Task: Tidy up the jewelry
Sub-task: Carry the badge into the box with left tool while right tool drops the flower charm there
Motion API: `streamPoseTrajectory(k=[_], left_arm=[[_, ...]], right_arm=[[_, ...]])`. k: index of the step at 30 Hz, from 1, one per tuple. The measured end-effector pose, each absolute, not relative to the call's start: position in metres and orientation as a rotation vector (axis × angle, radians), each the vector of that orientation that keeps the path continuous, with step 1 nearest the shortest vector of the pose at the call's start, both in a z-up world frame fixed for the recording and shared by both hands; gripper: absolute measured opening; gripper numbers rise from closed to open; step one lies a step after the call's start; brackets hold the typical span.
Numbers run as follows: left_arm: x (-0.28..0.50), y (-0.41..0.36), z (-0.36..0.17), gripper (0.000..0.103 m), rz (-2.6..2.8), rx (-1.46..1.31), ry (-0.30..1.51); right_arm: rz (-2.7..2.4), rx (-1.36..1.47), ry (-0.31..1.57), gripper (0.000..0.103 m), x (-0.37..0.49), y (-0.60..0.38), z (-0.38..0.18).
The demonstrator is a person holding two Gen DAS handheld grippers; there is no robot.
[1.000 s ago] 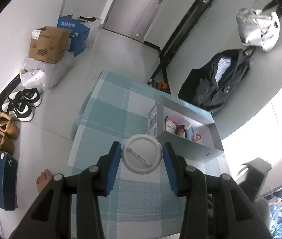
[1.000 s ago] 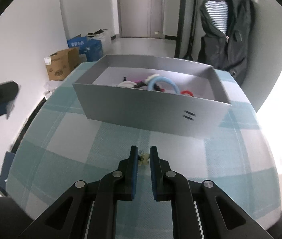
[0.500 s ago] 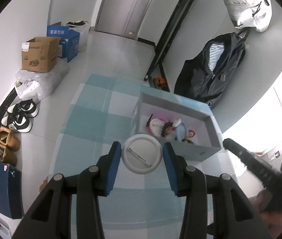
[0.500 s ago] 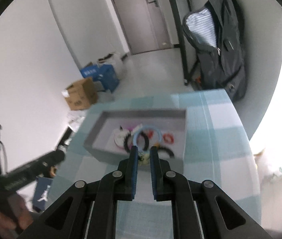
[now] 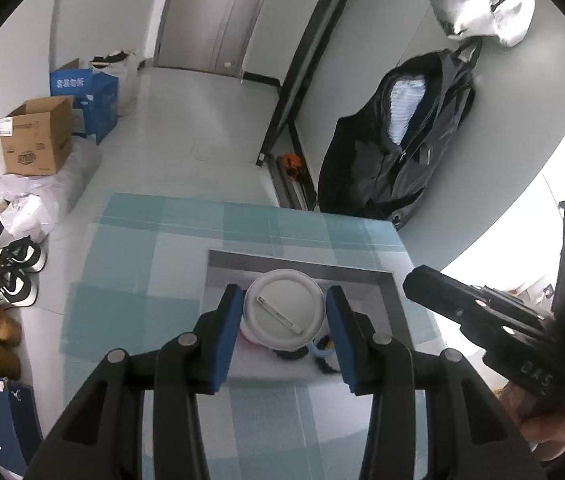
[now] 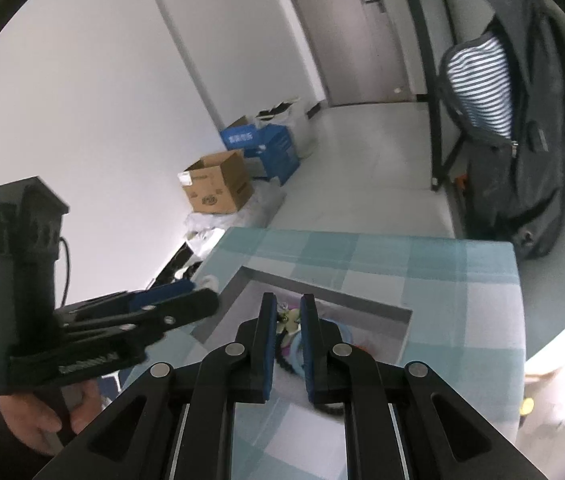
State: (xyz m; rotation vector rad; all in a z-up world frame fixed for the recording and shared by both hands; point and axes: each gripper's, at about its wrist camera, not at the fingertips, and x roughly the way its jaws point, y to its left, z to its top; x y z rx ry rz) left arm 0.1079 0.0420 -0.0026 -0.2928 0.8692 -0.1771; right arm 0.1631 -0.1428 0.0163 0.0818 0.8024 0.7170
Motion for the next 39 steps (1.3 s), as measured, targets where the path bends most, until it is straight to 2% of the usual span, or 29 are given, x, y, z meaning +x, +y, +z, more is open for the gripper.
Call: streamPoseTrajectory(k=[17,35,36,37,38,39], left_arm=[[0.139,0.039,-0.032,0.037,-0.256,-0.330,1.002],[0.142,0.046,-0.034,0.038,-0.341,-0.473,1.013],[0.141,0.047,-0.033,0.044,-0.336,-0.473,1.008],[0.141,0.047,-0.033,0.062,-0.336,-0.471,1.004],[0.139,0.048,-0.031,0.071,-0.332,-0.472,0.997],[0.137,0.049,-0.029,0.077,-0.330,-0.482,0.979]], right_arm=[[0.797,0.169,0.929,0.011,0.210,-0.150,-0.027],[0.819,0.185,0.927,0.014,0.206,-0.147,-0.025],[0.812,0.186,0.918,0.015,0.206,-0.149,-0.023],[0.806,0.188,0.911,0.021,0.205,-0.151,-0.022],[0.800,0.193,0.904,0.025,0.205,-0.153,-0.021],[0.790,0.202,0.897,0.036,0.206,-0.156,-0.020]])
